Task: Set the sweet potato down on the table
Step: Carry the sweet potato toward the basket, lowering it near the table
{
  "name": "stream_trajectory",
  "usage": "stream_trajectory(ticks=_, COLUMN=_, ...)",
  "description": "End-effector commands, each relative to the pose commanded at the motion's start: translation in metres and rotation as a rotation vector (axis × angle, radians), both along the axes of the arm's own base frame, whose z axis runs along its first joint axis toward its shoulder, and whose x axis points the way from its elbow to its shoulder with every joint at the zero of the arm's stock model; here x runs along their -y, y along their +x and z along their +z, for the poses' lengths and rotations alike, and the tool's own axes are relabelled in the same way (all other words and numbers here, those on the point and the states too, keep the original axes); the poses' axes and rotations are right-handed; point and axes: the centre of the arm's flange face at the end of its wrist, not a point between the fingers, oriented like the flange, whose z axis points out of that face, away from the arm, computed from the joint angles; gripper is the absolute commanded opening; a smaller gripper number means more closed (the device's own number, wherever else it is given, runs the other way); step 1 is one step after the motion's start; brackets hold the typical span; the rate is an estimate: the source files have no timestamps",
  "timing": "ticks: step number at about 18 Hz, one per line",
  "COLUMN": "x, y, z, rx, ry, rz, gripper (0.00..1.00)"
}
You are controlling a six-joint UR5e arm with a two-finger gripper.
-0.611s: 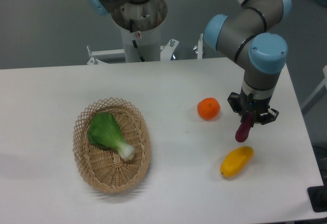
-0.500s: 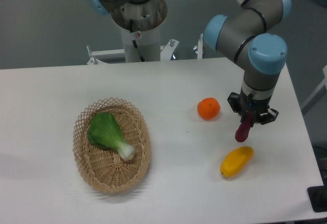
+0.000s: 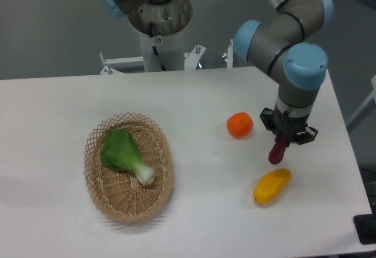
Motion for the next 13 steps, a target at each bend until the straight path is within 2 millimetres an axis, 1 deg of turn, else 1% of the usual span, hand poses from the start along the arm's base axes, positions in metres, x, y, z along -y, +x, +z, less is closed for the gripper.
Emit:
stream_trajectory(ticks=2, x=-0.017, y=0.015, z=-0.007, rx=0.009, ry=-0.002, rz=0.003, gripper=0.00)
stream_trajectory(ticks=6, x=-0.056, y=0.053, z=-0.019, rx=0.017, ry=-0.001, rz=-0.008, gripper=0.00)
stream_trajectory(ticks=9, x=-0.080, y=0.079, z=-0.029, rx=0.027, ry=0.001, rz=0.012, gripper=0.00)
stream_trajectory(ticks=11, x=-0.092, y=0.093, z=-0.035, rx=0.033, ry=-0.003, rz=0.005, gripper=0.00)
stream_trajectory(ticks=13, x=-0.100, y=0.100, z=-0.045, rx=0.043, ry=-0.008, rz=0.013, gripper=0.00)
